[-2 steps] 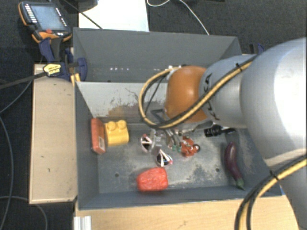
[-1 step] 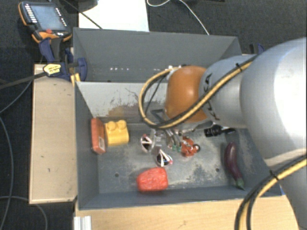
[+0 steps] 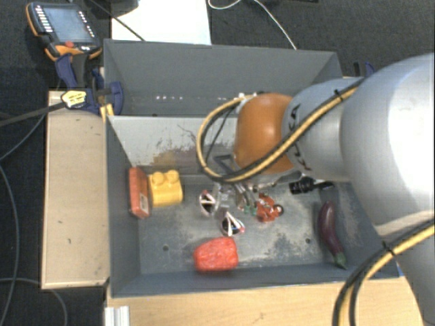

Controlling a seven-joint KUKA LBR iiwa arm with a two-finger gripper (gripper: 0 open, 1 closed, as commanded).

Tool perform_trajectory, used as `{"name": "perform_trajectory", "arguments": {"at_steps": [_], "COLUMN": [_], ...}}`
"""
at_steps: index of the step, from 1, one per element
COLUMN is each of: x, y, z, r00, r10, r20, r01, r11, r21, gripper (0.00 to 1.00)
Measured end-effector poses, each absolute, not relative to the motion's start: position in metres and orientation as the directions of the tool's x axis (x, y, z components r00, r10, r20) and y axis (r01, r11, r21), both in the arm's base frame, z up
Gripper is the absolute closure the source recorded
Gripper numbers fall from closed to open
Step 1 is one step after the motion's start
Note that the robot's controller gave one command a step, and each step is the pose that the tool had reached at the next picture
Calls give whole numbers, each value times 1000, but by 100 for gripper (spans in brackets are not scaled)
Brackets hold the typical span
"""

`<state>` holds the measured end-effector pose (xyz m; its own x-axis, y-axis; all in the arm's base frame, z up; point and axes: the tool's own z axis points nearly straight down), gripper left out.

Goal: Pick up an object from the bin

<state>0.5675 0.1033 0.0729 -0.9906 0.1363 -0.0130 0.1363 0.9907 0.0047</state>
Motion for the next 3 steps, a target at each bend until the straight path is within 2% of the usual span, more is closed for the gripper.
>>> {"name": "perform_trajectory", "arguments": {"at_steps": [3], "x": [567], "y": [103], "z": [73], "r00": [-991], "r10": [136], "r20": [-13], "r01": [136], "r11": [991], "r21": [5], "gripper": [100]}}
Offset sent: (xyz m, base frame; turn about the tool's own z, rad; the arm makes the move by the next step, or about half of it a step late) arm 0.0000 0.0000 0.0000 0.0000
